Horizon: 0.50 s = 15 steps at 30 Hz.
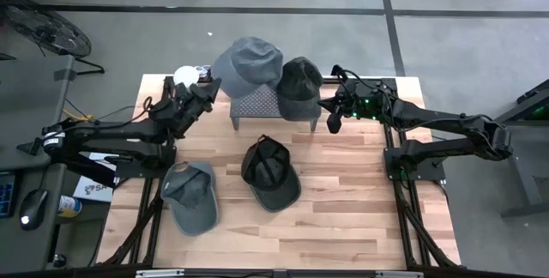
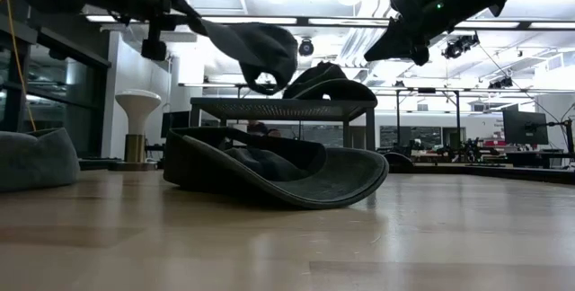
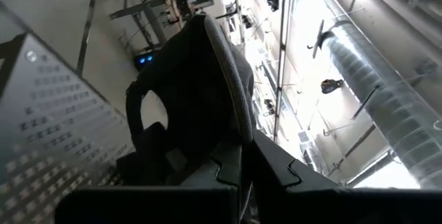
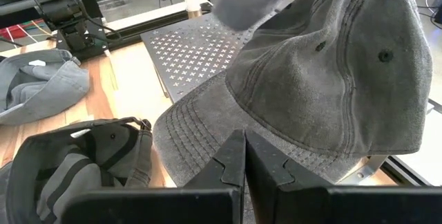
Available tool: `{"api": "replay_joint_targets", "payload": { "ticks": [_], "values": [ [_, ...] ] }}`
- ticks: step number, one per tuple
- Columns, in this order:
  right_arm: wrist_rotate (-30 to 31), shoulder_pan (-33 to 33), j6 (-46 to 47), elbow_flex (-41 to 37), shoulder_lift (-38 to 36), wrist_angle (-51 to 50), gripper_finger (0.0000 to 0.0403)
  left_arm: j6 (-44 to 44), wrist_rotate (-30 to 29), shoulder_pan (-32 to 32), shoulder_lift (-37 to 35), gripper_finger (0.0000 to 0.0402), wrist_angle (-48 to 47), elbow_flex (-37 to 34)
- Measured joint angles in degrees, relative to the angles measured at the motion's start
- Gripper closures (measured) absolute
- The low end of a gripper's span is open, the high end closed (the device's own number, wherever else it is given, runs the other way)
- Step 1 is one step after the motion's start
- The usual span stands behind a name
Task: Pick & Place hat
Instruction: Put the right gray cap on the shelf
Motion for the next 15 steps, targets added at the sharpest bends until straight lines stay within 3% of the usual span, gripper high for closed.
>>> {"api": "replay_joint_targets", "payload": {
  "ticks": [5, 15],
  "values": [
    [0.0, 0.0, 0.04, 0.0, 0.0, 0.0, 0.0403, 3.74, -2.51, -1.14, 0.0, 0.0392, -0.3, 1.96],
    [-0.02, 0.0, 0.02, 0.0, 0.0, -0.02, 0.0403, 6.6, -20.34, -11.55, 0.92, 0.0392, -0.46, 2.25]
  ]
}}
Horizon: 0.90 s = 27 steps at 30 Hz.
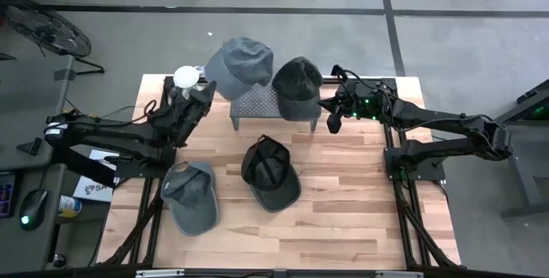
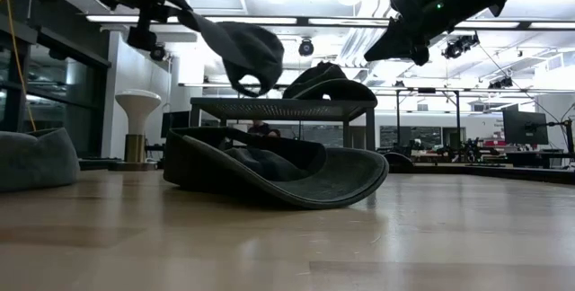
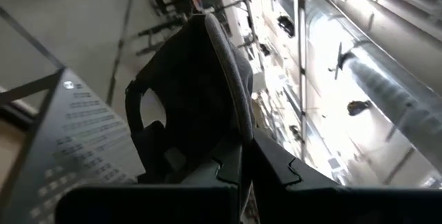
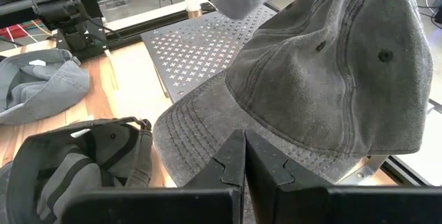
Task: Pick & Place hat
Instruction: Put the right gray cap on the shelf
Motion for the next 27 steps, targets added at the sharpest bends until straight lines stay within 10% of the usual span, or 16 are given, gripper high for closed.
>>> {"api": "replay_joint_targets", "payload": {
  "ticks": [27],
  "values": [
    [-1.43, 0.0, 0.04, 0.0, -0.09, 0.07, 0.0403, 4.93, -20.04, -10.59, 17.87, 0.0392, 7.44, 10.37]
  ]
}}
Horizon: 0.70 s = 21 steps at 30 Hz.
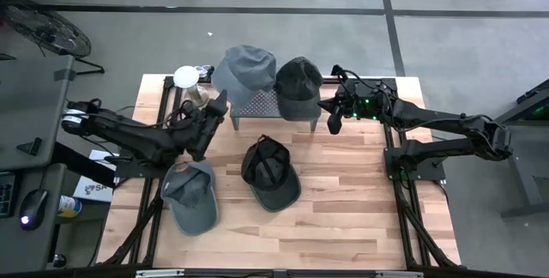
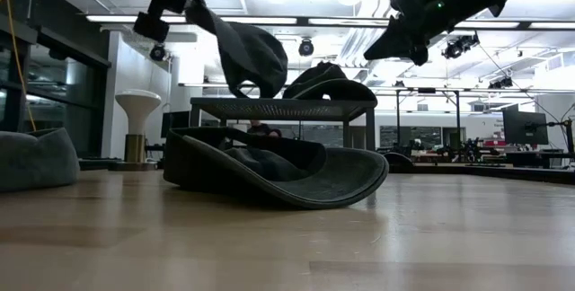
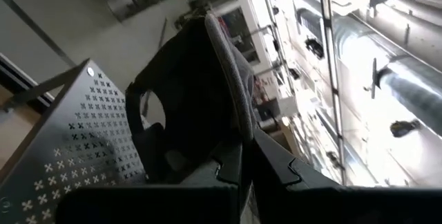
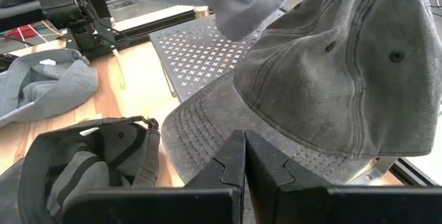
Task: Pick & Place hat
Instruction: Put the right gray cap on the shelf
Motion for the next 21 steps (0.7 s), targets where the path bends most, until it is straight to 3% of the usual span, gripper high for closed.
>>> {"api": "replay_joint_targets", "payload": {
  "ticks": [21],
  "values": [
    [-0.21, 0.0, 0.02, 0.0, 0.0, 0.02, 0.0403, 0.81, -7.7, -2.59, 12.32, 0.0392, -1.62, 10.2]
  ]
}}
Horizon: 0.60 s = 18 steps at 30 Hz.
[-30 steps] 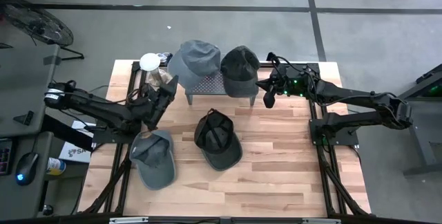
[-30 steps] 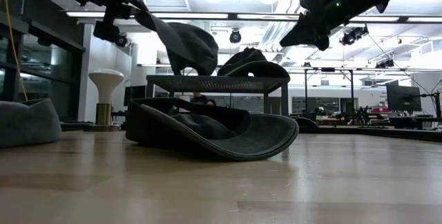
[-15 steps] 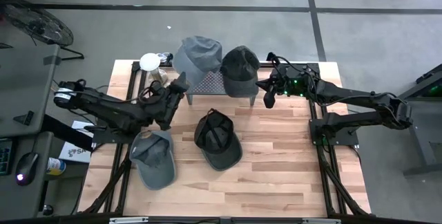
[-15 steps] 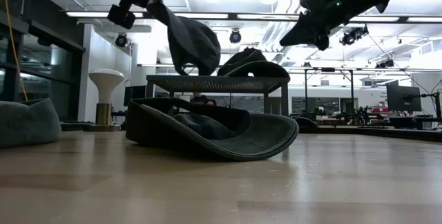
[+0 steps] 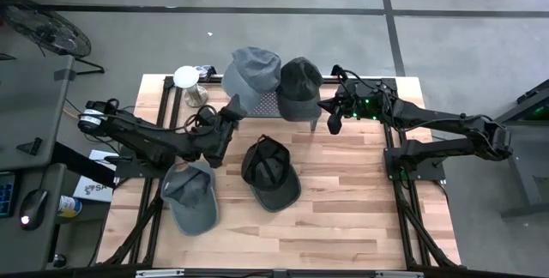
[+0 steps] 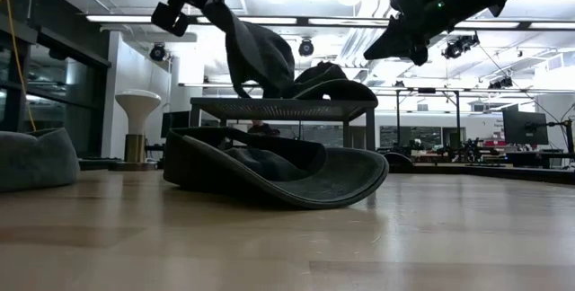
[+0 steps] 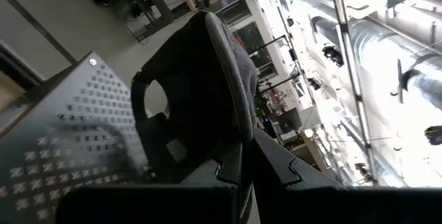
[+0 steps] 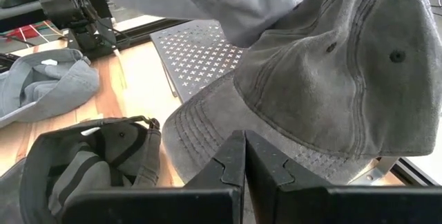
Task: Pick & Place hat
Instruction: Put the right gray cap on the shelf
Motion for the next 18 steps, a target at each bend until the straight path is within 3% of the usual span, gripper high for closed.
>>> {"api": "replay_joint_targets", "payload": {
  "ticks": [18],
  "values": [
    [-0.44, 0.0, 0.0, 0.0, 0.0, 0.15, 0.0403, -2.79, -2.84, 0.03, 2.02, 0.0392, -3.53, 0.11]
  ]
}}
